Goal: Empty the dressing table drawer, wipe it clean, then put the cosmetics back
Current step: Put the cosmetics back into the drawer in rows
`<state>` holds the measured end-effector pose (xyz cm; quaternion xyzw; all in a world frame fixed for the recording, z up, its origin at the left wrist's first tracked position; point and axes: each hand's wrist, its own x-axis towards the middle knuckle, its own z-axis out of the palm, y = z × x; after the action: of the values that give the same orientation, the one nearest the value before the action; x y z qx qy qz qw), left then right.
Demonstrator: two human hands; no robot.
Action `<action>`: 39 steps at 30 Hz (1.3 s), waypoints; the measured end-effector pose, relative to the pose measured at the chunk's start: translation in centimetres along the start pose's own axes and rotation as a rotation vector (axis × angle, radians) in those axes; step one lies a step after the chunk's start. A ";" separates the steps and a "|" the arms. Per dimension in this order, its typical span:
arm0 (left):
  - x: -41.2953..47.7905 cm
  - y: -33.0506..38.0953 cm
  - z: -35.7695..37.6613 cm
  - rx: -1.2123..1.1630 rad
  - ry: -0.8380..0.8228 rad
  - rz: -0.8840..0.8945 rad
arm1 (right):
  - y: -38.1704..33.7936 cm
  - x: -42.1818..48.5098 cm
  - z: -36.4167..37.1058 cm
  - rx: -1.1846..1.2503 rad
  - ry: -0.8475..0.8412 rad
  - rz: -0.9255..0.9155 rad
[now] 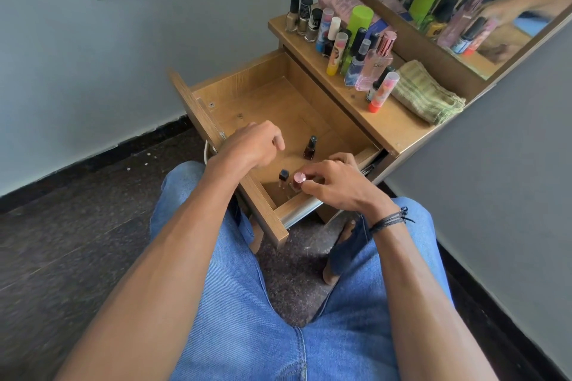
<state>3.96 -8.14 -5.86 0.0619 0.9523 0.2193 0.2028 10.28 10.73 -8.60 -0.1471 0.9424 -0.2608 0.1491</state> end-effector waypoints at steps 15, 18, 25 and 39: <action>0.0 0.1 -0.1 -0.006 -0.097 -0.001 | -1.9 -0.4 -0.5 -0.080 -0.044 0.016; -0.3 0.3 -0.3 -0.002 -0.117 -0.014 | -2.7 -0.3 -0.1 -0.072 -0.089 -0.008; -0.5 0.5 -0.3 0.026 -0.149 -0.032 | -3.6 -0.6 -0.2 -0.076 -0.142 0.015; 0.6 -0.1 -0.3 -0.048 -0.250 0.049 | -1.1 -2.9 -4.9 0.302 0.509 0.050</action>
<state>3.27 -8.21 -5.88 0.1069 0.9123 0.2375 0.3160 11.35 13.05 -3.37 -0.0299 0.9033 -0.4230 -0.0653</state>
